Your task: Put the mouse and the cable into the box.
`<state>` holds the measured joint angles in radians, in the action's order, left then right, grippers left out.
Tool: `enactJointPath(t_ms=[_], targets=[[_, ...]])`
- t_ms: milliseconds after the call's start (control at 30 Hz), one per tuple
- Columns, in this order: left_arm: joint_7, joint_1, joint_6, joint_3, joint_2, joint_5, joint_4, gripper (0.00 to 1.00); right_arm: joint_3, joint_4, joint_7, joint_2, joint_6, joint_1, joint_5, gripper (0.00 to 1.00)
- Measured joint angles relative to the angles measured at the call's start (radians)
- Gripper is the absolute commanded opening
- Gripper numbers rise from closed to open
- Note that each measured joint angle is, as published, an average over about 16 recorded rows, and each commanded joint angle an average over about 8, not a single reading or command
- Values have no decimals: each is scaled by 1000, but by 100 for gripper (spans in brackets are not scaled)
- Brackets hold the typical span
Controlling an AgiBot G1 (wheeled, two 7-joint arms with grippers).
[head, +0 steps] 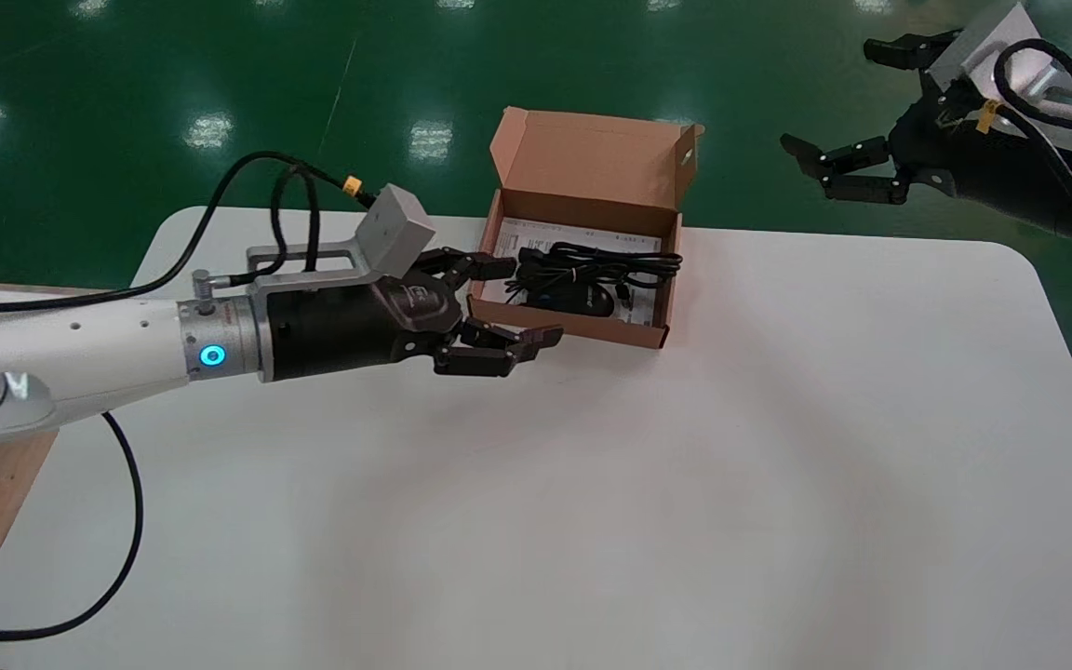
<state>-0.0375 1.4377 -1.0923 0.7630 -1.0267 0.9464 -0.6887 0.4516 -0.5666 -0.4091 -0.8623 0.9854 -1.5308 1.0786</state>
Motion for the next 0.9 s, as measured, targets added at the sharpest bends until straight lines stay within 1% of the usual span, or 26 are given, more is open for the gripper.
enactJointPath(t_ms=[900], targets=[[-121,-293,-326,-390,335,-174,-481,100,-139,-579,481,202,411,368,-281,100]])
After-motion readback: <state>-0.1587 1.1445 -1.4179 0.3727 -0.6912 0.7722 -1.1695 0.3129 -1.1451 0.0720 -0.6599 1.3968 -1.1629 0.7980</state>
